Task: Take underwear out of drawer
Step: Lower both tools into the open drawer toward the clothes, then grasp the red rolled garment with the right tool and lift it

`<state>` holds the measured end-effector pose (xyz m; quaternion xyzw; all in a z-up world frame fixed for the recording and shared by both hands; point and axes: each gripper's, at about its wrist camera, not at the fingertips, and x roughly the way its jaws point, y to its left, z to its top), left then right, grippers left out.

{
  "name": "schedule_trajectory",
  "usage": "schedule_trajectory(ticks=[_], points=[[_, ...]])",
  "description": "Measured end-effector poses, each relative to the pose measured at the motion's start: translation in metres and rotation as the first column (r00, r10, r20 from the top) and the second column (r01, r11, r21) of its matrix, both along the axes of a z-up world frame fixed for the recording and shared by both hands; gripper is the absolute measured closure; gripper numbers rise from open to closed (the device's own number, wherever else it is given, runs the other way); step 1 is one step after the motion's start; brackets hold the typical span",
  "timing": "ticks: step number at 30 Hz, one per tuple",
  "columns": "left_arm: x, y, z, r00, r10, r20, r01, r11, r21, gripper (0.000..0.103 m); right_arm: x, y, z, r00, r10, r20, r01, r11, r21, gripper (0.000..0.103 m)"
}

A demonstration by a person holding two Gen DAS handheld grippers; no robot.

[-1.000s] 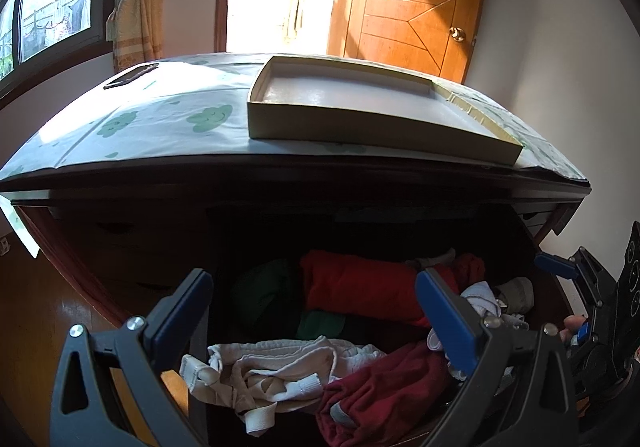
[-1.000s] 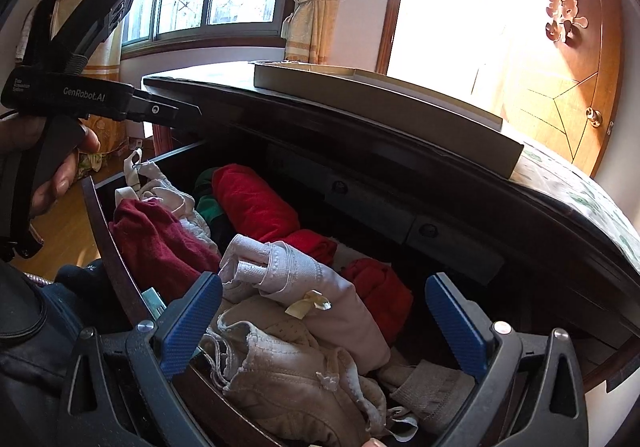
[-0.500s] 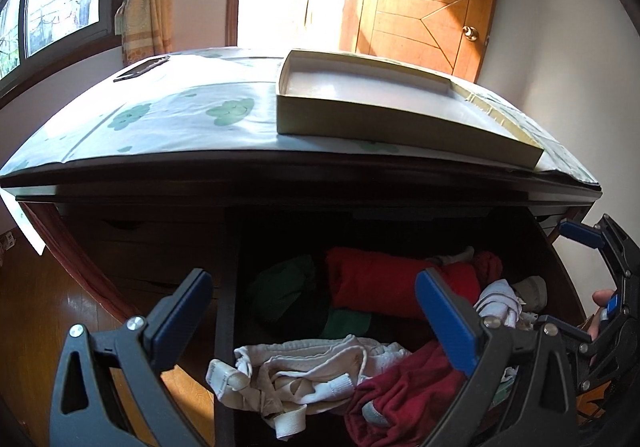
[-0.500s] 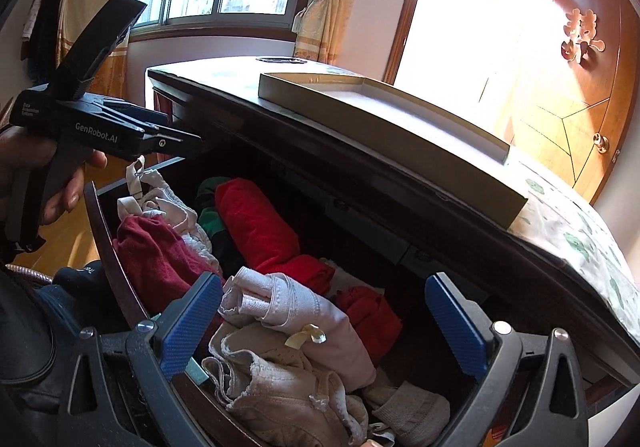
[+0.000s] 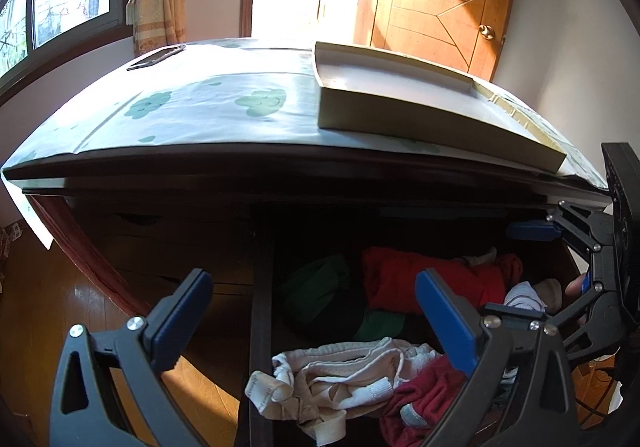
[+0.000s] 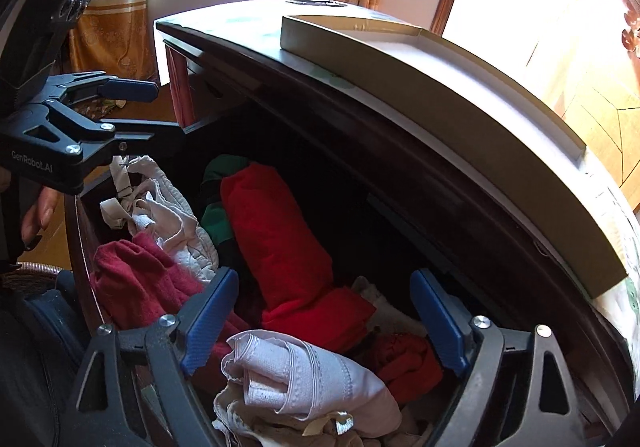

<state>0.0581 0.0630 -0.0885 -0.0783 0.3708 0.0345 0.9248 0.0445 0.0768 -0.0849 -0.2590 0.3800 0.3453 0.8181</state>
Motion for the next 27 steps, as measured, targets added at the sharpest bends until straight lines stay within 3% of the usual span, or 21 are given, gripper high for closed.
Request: schedule_trajectory(ticks=[12,15,16,17,20,27], points=[[0.001,0.009,0.002,1.000,0.022,0.005,-0.022,1.000,-0.011,0.000,0.009,0.047,-0.028,0.994,0.089,-0.060,-0.098,0.981,-0.168,0.018],[0.001,0.008,0.002,1.000,0.018,0.004,-0.018,1.000,-0.009,0.000,0.017,0.049,-0.036,0.992,0.077,-0.096,-0.094,0.978,-0.185,0.027],[0.001,0.008,0.002,1.000,0.016,0.004,-0.016,1.000,-0.009,0.000,0.018,0.048,-0.040,0.990,0.076,-0.120,-0.097,0.978,-0.183,0.034],[0.001,0.007,0.002,1.000,0.013,0.005,-0.013,1.000,-0.011,0.000,0.020,0.048,-0.042,0.986,0.077,-0.149,-0.104,0.979,-0.178,0.049],[0.000,0.004,0.003,1.000,0.000,0.007,0.000,1.000,-0.015,0.000,0.019,0.042,-0.041,0.984,0.080,-0.161,-0.103,0.985,-0.140,0.059],[-0.001,-0.013,0.004,0.999,-0.049,0.011,0.049,0.999,-0.014,0.000,0.003,-0.005,0.003,0.994,0.040,-0.100,-0.035,0.998,0.058,0.062]])
